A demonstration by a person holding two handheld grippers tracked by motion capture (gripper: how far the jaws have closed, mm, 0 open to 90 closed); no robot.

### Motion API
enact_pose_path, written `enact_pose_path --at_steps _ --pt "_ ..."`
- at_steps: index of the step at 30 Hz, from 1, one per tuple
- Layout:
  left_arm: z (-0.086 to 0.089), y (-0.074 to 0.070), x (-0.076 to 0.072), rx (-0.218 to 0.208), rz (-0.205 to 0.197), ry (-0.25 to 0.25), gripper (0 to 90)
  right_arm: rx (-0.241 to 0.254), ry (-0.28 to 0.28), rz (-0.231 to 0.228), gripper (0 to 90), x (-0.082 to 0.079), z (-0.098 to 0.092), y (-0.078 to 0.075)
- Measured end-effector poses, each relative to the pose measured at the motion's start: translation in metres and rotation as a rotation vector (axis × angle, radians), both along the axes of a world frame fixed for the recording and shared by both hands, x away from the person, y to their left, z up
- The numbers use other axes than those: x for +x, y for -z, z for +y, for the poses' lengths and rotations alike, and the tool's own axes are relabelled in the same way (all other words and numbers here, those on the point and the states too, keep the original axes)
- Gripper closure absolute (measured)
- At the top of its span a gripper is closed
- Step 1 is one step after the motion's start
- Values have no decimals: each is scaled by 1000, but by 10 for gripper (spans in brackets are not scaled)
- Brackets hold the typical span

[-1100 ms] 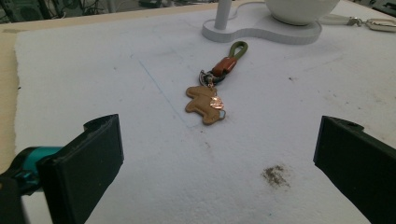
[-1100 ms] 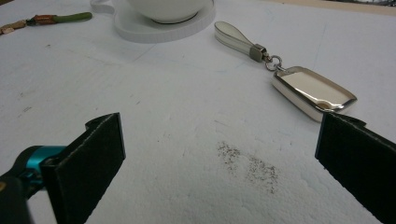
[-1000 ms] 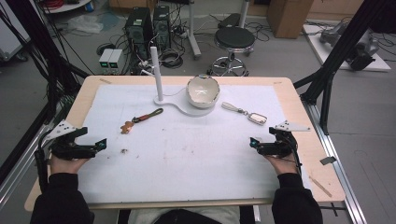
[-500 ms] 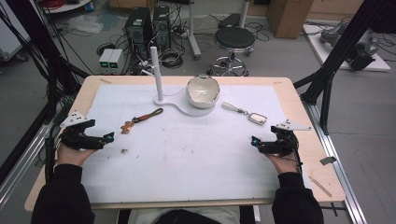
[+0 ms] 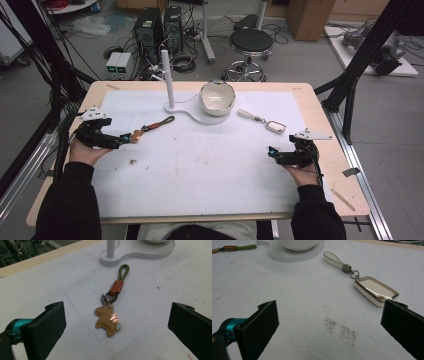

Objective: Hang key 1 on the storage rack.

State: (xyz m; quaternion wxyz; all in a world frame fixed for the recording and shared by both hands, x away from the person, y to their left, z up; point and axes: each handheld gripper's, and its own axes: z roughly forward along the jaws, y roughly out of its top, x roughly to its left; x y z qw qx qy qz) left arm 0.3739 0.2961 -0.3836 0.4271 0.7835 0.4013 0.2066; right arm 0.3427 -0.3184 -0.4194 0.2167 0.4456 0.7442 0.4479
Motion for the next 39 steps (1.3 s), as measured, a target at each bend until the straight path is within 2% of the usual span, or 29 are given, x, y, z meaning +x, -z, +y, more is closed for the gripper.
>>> enact_pose_path --at_steps 2,4,7,8,11,14,21,28,34,37,39 --pt "-1 1 6 -3 17 3 20 -5 -4 -5 5 0 0 0" --pt "-5 1 14 22 36 20 20 -6 -5 -5 6 0 0 0" --pt "-9 -1 20 22 45 39 20 -5 -4 -3 6 1 1 0" --pt "-13 -2 26 44 54 51 20 -9 -4 -1 5 1 1 1" --pt "-18 -3 31 61 57 63 20 -8 -4 0 5 1 1 1" --pt "-28 -5 42 100 79 102 33 -14 0 -10 5 0 1 0" --pt "-41 -9 58 119 114 129 33 -12 12 -22 5 0 0 -1" --pt "-55 -11 72 108 160 190 33 -13 0 -22 5 -1 1 -1" --pt "-61 -4 86 113 206 203 33 -14 -5 -14 5 -1 3 -1" --pt "-63 2 88 130 221 203 33 -24 -4 -22 5 -2 3 -1" --pt "-64 8 91 152 247 206 45 -25 -6 -29 5 -2 3 -2"
